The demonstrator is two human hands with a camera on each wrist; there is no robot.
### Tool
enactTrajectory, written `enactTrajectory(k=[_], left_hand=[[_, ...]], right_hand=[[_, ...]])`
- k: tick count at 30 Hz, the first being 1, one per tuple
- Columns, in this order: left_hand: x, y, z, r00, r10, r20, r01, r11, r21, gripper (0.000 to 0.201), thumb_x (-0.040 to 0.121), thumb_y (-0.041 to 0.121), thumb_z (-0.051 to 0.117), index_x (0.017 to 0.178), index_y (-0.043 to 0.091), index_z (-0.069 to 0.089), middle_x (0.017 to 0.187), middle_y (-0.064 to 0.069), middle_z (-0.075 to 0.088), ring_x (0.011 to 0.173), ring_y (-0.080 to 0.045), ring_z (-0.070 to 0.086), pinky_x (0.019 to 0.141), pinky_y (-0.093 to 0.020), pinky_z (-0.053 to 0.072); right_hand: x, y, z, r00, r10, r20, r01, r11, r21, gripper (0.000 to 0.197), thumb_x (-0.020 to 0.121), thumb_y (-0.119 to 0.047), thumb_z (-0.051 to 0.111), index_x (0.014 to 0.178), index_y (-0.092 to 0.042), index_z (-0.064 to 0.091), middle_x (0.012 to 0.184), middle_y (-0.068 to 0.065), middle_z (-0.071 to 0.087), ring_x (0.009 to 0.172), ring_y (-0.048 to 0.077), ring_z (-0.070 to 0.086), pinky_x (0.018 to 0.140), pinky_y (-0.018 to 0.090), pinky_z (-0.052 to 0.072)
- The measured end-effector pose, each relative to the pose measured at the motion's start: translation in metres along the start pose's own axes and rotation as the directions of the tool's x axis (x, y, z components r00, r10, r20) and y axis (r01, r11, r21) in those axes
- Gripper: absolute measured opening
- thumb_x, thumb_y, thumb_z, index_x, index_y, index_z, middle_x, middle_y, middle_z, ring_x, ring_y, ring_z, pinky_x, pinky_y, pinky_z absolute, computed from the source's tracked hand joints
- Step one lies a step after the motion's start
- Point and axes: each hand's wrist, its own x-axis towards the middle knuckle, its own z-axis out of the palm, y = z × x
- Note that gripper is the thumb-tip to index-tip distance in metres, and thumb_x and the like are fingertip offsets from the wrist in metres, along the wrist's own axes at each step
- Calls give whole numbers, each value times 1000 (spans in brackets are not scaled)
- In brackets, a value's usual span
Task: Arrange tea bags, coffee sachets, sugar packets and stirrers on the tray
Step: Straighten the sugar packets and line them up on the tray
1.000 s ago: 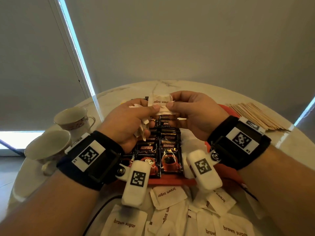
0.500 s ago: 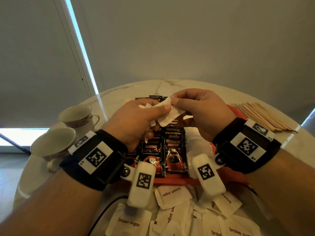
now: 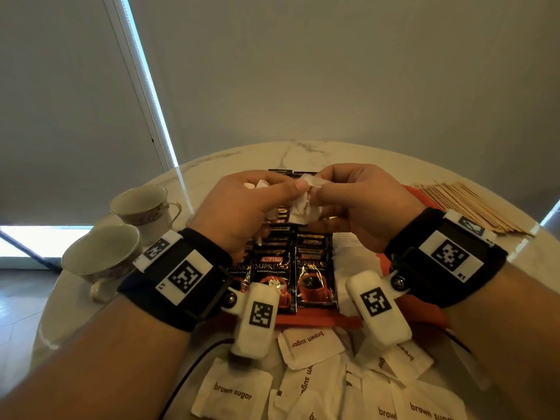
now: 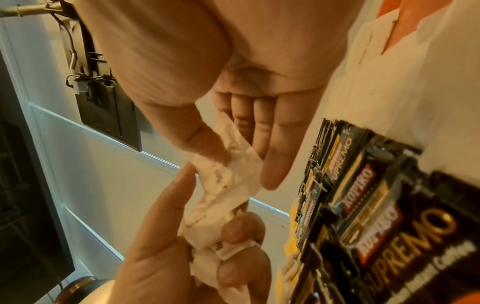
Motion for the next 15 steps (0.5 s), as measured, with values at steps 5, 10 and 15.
enactTrajectory(k=[5,10,15], left_hand=[[3,0,-3,1000,5,10,-5,1000,17,8,86,19,82,79,17,80,74,-10,65,58,-14,52,45,-26,39],[10,0,-7,992,-126,-23,115,958,-262,6,89,14,77,86,11,73,88,-10,74,58,-11,54,41,-21,38],[14,-1,-6,981,-185,-56,149,908,-391,7,91,16,76,93,12,71,87,-6,76,58,-9,56,41,-20,40]], right_hand=[[-1,-2,-3,999,-45,-3,45,995,-89,12,84,1,75,96,-2,72,97,20,75,79,26,73,72,41,62],[7,0,-8,991,-78,-112,92,988,128,17,84,6,73,101,1,70,87,15,72,80,27,72,77,39,64],[9,2,-5,985,-34,-169,72,971,226,14,87,-3,72,101,-2,71,80,6,69,73,16,62,72,33,62]])
